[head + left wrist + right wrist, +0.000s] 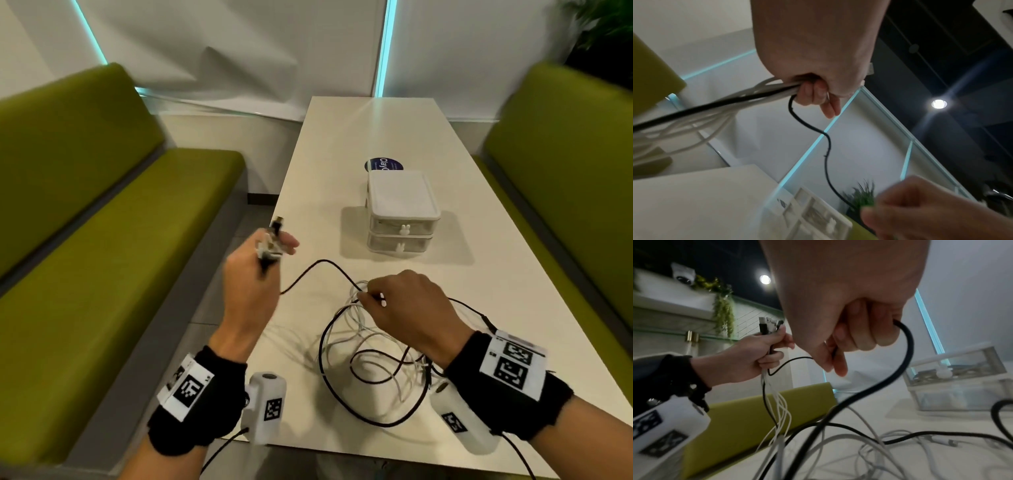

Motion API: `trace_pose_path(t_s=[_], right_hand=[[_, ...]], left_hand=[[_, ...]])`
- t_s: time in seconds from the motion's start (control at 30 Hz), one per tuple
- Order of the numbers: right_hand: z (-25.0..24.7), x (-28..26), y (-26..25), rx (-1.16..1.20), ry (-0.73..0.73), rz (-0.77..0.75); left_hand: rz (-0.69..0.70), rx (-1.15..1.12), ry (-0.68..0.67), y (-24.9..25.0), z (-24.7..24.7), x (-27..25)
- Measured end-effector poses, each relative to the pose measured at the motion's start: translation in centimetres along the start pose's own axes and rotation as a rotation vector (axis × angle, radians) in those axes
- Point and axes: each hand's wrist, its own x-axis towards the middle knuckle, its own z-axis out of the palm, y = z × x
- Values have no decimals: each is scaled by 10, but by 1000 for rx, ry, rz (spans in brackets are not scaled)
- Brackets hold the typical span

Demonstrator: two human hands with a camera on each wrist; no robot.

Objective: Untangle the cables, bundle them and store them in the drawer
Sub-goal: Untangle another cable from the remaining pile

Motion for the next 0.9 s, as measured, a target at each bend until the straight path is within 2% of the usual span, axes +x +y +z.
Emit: trace_pose_path(t_s=[0.07, 0.13, 0.17, 0.27, 0.4, 0.47, 0.53, 0.6, 0.7, 0.73, 0.8, 0.9], right_hand=[[4, -1, -4, 64, -28, -22], [3, -2, -9, 131, -30, -60], [3, -3, -11, 164, -19, -79], [0, -3, -3, 293, -8, -116], [0, -7, 5, 454, -115, -49], [1, -8, 5, 569, -186, 10], [3, -8, 6, 690, -258, 38], [5, -8, 7, 767, -317, 56], [7, -12, 8, 736, -387, 77], [7, -13, 9, 728, -391, 91], [7, -15, 10, 717, -379, 87], [5, -14, 6, 717, -324, 50]], left_hand=[[137, 12, -196, 8, 13, -11], [195, 72, -397, 11, 28, -23], [203, 131, -452, 10, 34, -28], [148, 263, -521, 1, 38, -30], [74, 217, -587, 0, 36, -27], [-32, 119, -561, 3, 32, -22], [-139, -29, -466, 6, 28, -13], [-235, -168, -304, 9, 21, -2], [-375, -333, -25, 8, 3, 15], [-389, -340, 24, 5, -2, 21], [-392, -284, 27, -5, -7, 26], [-395, -36, -21, -24, -3, 21]])
